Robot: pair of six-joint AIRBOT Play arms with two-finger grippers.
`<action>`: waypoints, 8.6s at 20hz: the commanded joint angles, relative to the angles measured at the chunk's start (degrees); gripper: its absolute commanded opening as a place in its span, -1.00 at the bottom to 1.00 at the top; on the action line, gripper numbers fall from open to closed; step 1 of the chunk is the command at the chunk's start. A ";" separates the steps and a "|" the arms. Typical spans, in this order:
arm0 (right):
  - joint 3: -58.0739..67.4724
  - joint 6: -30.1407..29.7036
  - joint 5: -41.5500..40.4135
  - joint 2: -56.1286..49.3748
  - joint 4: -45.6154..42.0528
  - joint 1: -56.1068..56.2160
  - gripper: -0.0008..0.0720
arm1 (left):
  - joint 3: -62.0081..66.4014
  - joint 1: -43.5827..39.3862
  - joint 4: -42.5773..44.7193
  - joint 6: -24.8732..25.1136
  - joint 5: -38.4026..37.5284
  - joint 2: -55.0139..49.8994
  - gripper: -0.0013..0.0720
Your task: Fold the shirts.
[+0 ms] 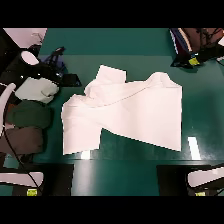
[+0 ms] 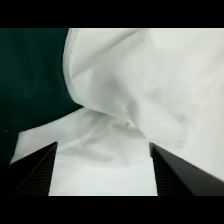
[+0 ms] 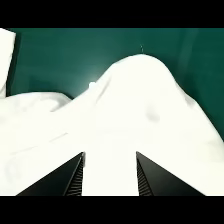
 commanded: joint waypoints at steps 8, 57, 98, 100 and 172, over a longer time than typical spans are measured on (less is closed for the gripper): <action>-24.11 -5.33 10.25 17.14 9.68 -8.96 0.66 | -23.21 13.57 0.72 -1.27 -4.83 12.66 0.84; -37.77 -3.41 -0.61 46.64 11.67 -13.53 -0.93 | 0.09 13.57 -11.45 -1.27 -0.81 33.94 -0.90; -10.19 -0.59 -12.81 2.95 2.67 -10.03 -0.93 | 5.01 4.42 -11.04 4.68 20.11 -0.74 -0.90; -10.21 -1.33 -8.63 3.04 2.54 -10.40 -0.93 | 5.20 4.42 -10.27 5.42 15.54 -0.70 -0.90; -65.07 -0.96 12.85 51.12 -3.65 -19.32 -0.93 | -42.27 7.19 -8.87 -12.74 -13.90 51.78 -0.90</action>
